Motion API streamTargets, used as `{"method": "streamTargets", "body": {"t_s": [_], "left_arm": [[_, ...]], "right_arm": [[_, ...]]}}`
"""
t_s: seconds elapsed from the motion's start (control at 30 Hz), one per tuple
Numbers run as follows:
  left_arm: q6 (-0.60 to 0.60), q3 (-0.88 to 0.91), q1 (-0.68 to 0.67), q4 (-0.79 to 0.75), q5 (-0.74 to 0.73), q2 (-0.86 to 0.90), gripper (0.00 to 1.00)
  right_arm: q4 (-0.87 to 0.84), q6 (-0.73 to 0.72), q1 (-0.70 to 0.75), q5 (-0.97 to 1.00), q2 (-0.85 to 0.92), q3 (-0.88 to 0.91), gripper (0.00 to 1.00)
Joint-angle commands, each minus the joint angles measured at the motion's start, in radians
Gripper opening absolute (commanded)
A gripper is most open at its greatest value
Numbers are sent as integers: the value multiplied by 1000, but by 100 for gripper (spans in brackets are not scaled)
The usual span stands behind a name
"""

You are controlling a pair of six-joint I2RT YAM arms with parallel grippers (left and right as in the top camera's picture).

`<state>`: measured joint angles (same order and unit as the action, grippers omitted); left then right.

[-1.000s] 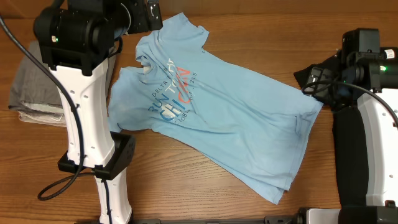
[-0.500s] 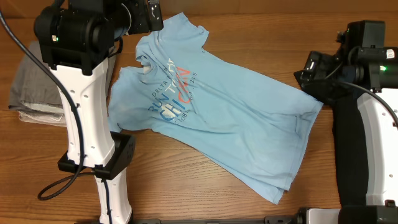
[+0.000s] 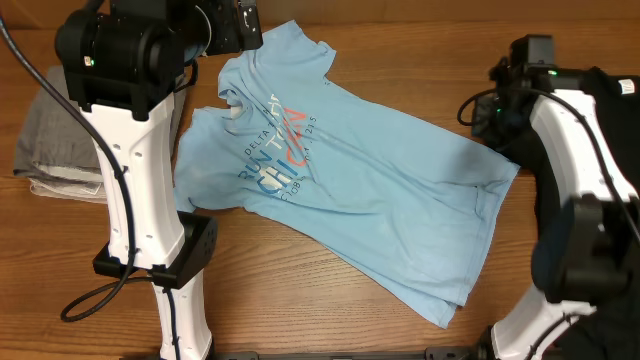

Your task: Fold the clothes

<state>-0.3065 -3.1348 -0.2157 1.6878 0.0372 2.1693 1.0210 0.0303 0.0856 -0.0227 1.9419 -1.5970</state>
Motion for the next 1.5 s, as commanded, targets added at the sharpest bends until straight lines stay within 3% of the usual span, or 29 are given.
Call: {"method": "streamTargets", "body": {"t_s": [0.0,0.23,0.53,0.7,0.97,1.2,1.47], "left_arm": [[23,-2,-1,2,-12,2,100],[23,-2,-1,2,-12,2,100],[23,-2,-1,2,-12,2,100],[23,-2,-1,2,-12,2,100],[23,-2,-1,2,-12,2,100],[23,-2,-1,2,-12,2,100],[23,-2,-1,2,-11,2,100]], "right_arm": [[-41,76,37,3,38,-11,4],[-103,76,165,-32,105,-11,4],[-115,163,292,-385,162,-17,4],[-95,186,304,-461,163,-19,4],[-200,197,294,-314,171,50,4],[-235,187,297,-304,230,53,4],[-273,96,345,27,239,53,4]]}}
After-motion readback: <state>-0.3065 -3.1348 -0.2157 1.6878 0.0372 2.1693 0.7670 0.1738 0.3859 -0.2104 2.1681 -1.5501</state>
